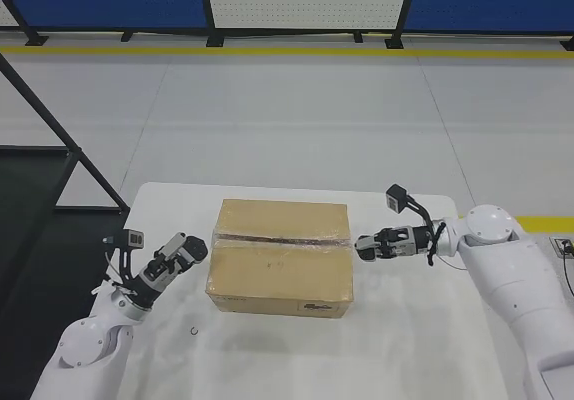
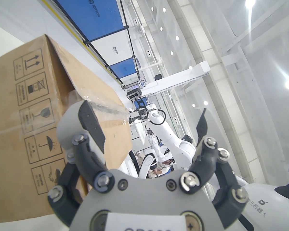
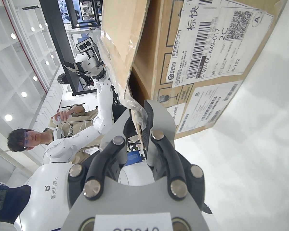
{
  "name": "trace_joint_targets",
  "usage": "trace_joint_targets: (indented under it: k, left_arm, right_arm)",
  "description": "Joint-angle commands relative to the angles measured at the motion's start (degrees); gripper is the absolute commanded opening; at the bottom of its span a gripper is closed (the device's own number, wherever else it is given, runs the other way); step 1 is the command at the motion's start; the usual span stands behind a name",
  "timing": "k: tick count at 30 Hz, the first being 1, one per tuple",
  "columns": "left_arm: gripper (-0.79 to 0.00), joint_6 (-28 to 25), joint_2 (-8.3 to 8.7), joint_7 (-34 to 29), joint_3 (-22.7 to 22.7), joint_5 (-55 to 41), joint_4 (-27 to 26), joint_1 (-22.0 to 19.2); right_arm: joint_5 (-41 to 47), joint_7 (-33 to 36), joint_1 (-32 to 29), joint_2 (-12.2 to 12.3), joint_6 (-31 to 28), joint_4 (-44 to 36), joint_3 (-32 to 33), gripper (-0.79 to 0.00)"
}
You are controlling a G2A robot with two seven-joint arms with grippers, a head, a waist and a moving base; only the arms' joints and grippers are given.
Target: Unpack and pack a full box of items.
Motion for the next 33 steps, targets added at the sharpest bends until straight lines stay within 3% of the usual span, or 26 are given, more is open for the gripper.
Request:
trace_joint_targets:
  k: [1,4,18,33]
  left_arm:
    - [0.000,-0.06,0.03,0.04,-0.02,-0.07,-0.02,0.06]
    - [0.000,-0.09,0.07,0.13,-0.06,-0.18,-0.06,0.13]
    - [0.000,-0.37,0.29,0.23,-0.25,-0.36,-0.37,0.61]
    - [0.000,-0.57,0.45,0.15,-0.08,-0.70,-0.57,0.82]
  right_arm:
    - [0.00,-0.02,0.12,-0.05,-0.02,0.13,-0.06,-0.646]
    - [0.10,-0.03,0.18,-0.08,-0.03,0.14,-0.11,-0.785]
    - [1.83,1.16,-0.37,0.89,1.15,-2.19,0.87,-0.785]
    - [9.61,2.84,-4.41,3.39,2.84,-9.95,0.71,-0.785]
